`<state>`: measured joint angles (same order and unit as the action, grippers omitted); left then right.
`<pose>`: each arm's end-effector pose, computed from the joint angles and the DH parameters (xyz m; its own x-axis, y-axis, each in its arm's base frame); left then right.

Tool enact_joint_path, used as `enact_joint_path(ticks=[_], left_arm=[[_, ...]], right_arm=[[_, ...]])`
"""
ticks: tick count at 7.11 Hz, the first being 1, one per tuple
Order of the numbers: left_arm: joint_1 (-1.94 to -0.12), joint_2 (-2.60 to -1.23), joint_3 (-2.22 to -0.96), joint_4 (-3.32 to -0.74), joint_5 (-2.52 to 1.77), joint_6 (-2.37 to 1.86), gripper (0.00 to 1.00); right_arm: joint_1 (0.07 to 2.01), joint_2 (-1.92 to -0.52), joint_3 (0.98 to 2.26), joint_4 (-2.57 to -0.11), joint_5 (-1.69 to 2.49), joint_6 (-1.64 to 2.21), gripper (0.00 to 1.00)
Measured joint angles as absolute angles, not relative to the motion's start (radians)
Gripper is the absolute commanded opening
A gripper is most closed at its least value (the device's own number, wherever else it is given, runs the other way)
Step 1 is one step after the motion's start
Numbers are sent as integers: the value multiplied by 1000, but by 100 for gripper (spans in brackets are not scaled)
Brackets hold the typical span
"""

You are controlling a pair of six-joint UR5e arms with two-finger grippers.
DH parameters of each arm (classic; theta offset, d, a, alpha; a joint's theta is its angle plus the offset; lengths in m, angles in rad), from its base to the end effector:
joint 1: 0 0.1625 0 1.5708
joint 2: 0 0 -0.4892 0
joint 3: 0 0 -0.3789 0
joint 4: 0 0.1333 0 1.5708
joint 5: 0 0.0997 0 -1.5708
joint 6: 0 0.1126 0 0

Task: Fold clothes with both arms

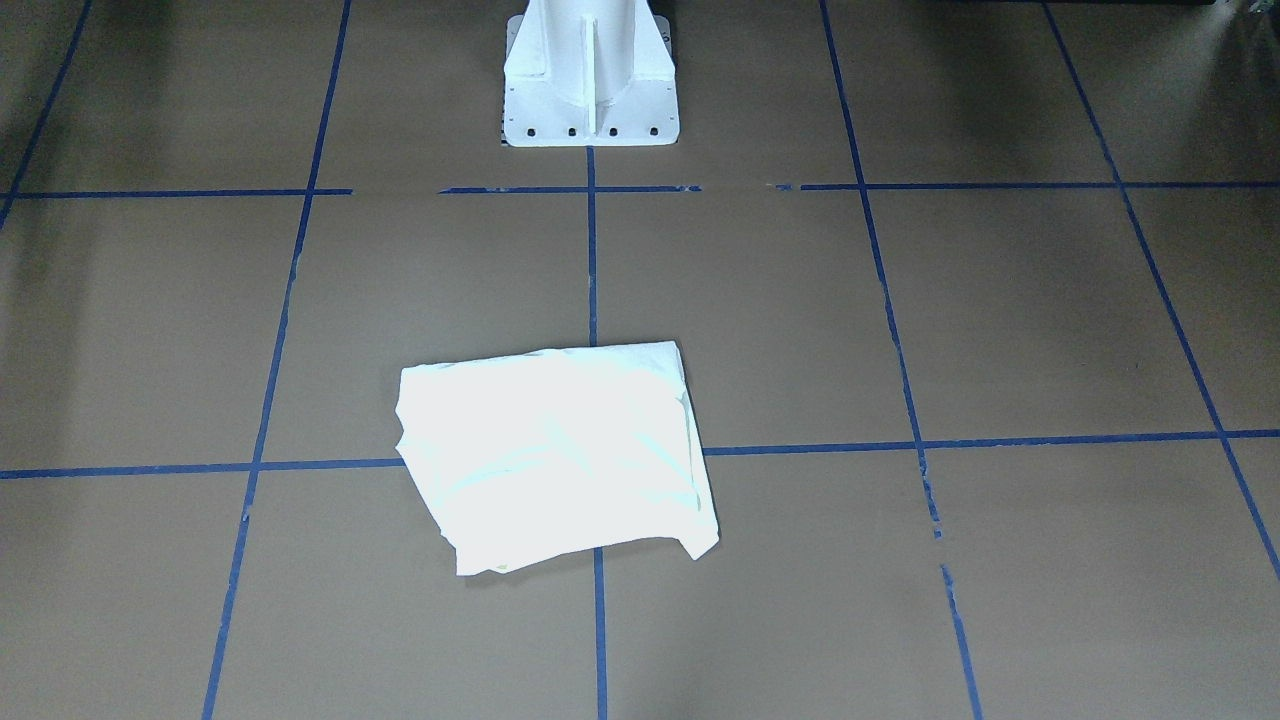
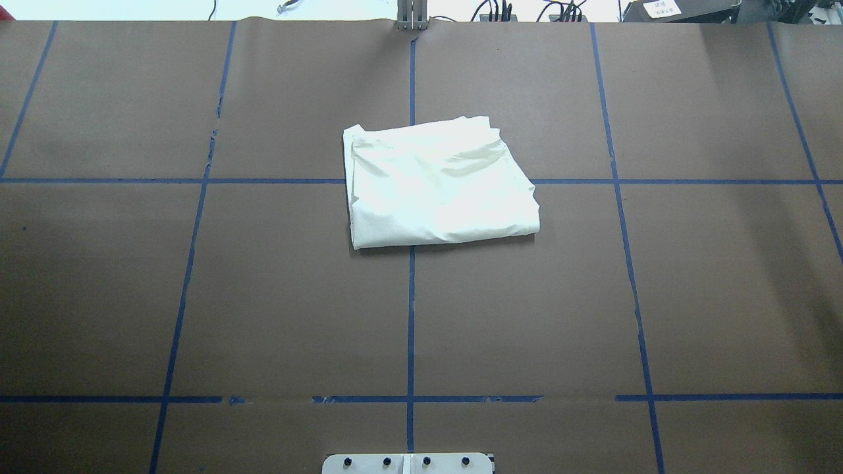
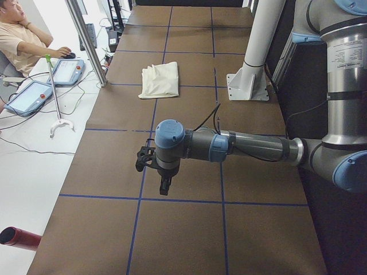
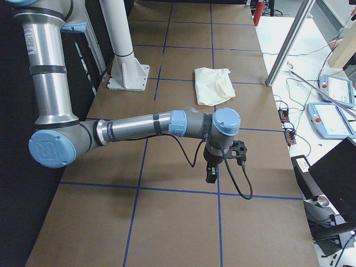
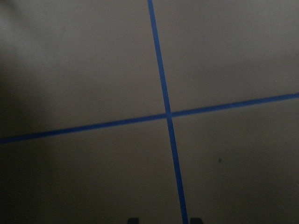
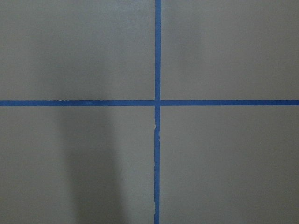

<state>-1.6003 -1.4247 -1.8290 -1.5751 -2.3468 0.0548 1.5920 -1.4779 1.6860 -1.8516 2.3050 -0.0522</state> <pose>-0.0666 -0.4119 0.6723 0.7163 0.1146 -0.6883 -0.0100 0.9880 0.1541 0.0686 -0.5081 0.6619 0.7413 0.0123 0.6711 0.0176 0.9991 -0.0377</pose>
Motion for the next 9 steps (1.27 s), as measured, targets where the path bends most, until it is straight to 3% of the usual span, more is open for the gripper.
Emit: enact_joint_path(ticks=[9], left_arm=[[-1598, -1420, -1804, -1585, -2350, 50, 100]], right_arm=[[1564, -1494, 1694, -1824, 2312, -42, 100]])
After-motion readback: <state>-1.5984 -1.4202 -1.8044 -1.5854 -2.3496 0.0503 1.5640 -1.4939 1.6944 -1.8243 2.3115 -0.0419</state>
